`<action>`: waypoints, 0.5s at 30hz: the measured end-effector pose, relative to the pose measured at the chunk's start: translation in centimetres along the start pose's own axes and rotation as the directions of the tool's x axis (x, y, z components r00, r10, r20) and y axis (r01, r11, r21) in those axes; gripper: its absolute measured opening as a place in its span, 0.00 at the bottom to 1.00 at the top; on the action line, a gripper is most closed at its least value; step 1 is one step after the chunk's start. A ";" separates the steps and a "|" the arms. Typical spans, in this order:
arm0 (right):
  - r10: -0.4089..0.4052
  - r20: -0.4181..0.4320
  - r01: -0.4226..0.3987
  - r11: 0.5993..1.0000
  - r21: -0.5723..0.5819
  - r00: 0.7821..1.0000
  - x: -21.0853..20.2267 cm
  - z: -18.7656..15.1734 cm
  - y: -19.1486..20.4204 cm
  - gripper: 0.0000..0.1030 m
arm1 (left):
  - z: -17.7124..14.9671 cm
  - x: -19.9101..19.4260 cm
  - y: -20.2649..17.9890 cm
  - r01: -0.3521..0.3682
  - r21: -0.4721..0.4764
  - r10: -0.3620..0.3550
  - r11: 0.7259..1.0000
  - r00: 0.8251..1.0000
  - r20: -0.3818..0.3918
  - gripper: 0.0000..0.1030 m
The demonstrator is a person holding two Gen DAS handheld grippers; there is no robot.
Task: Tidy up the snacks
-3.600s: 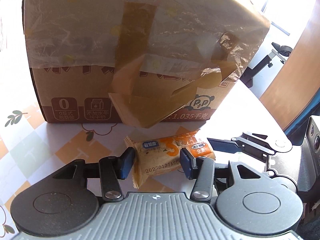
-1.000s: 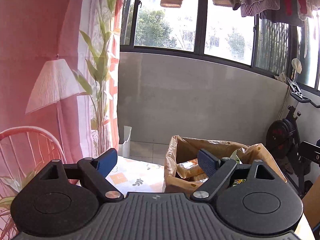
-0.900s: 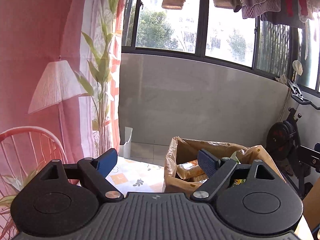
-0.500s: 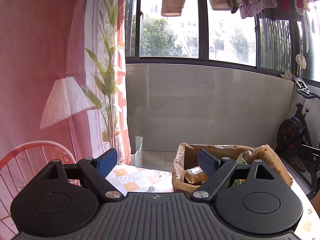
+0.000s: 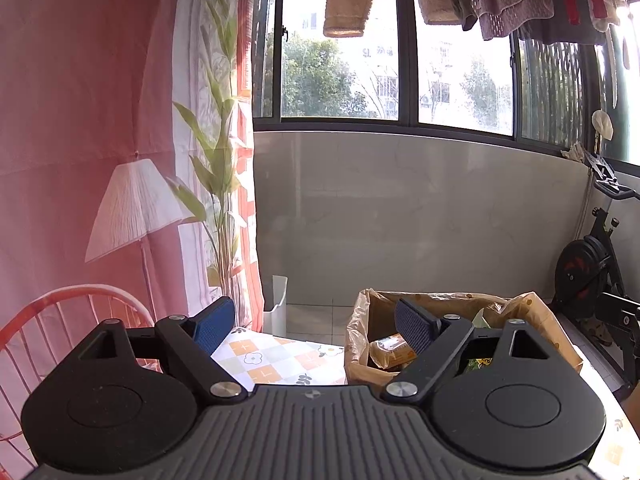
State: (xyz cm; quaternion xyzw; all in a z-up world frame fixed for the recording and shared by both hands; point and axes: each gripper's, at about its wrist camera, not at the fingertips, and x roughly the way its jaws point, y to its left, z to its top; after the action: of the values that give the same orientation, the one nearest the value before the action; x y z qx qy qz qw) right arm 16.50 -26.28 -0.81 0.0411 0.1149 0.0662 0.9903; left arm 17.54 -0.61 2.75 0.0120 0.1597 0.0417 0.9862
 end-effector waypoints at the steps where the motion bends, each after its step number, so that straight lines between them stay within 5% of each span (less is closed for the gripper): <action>1: -0.002 0.000 0.002 1.000 0.001 1.000 0.0 0.0 0.0 1.00 | 0.0 0.0 0.0 0.000 0.000 0.000 1.000 1.000 0.000 0.86; 15: -0.011 -0.007 0.012 1.000 0.010 1.000 0.0 -0.1 -0.4 1.00 | 0.2 -0.1 -0.1 -0.003 0.008 0.003 1.000 1.000 0.000 0.86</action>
State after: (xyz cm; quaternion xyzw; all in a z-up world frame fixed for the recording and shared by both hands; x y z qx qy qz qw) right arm 16.58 -26.71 -0.93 0.0453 0.1188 0.0601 0.9901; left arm 17.48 -0.70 2.98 0.0162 0.1596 0.0428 0.9861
